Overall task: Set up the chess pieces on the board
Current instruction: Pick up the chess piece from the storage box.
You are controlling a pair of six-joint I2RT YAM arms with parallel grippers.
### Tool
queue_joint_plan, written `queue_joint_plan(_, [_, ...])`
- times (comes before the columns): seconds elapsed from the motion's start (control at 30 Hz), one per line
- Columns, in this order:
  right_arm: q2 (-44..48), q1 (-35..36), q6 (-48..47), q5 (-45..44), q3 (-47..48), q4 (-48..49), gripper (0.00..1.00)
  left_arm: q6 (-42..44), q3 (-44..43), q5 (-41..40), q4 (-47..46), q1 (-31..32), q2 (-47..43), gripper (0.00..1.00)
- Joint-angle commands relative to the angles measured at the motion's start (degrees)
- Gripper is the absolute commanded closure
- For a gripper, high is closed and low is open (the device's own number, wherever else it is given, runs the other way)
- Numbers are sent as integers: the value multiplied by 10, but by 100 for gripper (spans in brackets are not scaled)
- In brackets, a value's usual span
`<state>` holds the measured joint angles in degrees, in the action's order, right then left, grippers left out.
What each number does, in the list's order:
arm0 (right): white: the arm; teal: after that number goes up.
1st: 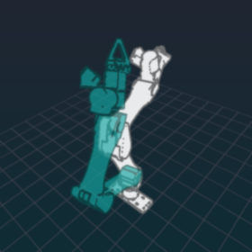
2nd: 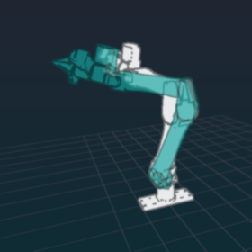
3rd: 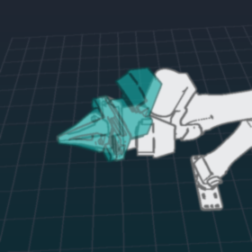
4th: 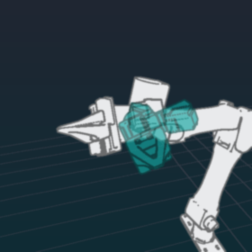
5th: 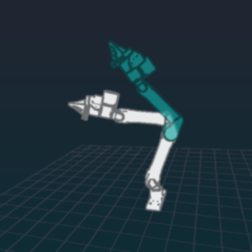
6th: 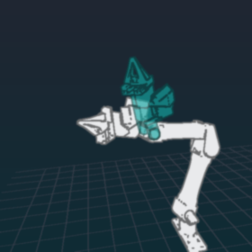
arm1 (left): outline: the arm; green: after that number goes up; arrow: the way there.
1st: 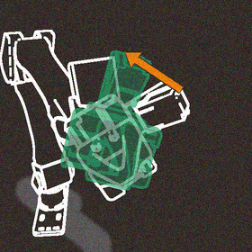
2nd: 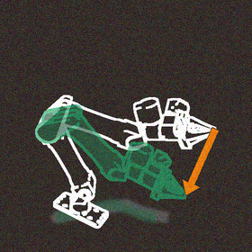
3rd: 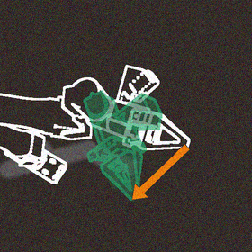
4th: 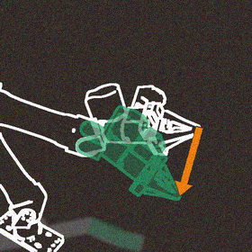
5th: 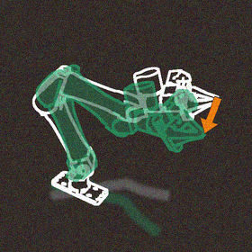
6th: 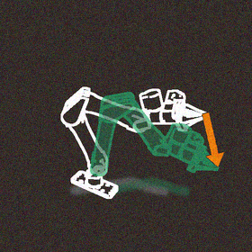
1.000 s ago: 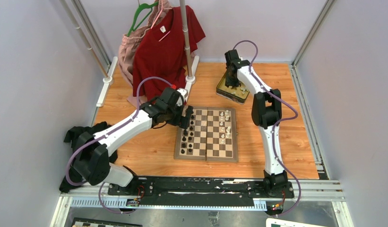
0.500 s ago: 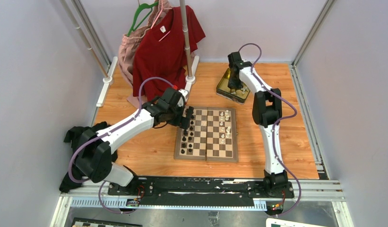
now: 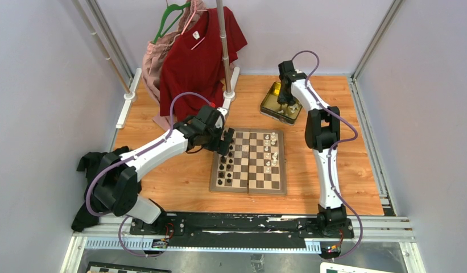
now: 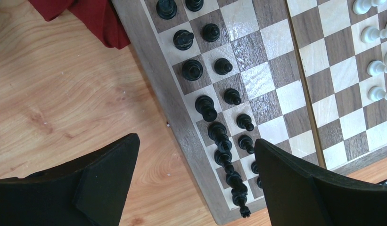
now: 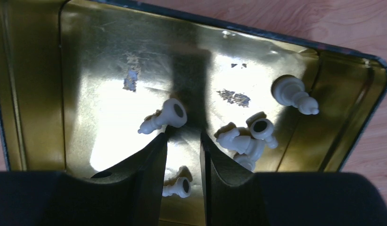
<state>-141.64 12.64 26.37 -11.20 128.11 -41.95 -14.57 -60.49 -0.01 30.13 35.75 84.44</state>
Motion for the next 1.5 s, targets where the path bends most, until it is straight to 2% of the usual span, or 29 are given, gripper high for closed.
queue_joint_plan(0.0, [-11,-18,-2,-27,14,-16,64,11,-20,1,-3,-2,7,2])
queue_joint_plan(0.13, [-5,-19,-22,-20,18,-16,64,11,-22,1,-4,-3,11,2])
queue_joint_plan(0.43, [25,-12,-130,13,21,1,62,10,-22,8,-7,-3,15,2])
queue_joint_plan(0.67, [46,-10,-86,46,10,1,62,11,-27,10,-5,-2,18,3])
queue_joint_plan(0.87, [53,0,-92,47,6,2,62,12,-23,8,-4,-3,12,3])
queue_joint_plan(1.23, [-2,-2,-126,62,88,-24,62,12,-23,4,1,-3,12,2])
queue_joint_plan(1.47, [-18,-2,-245,100,96,-31,58,13,-26,7,1,-3,17,3])
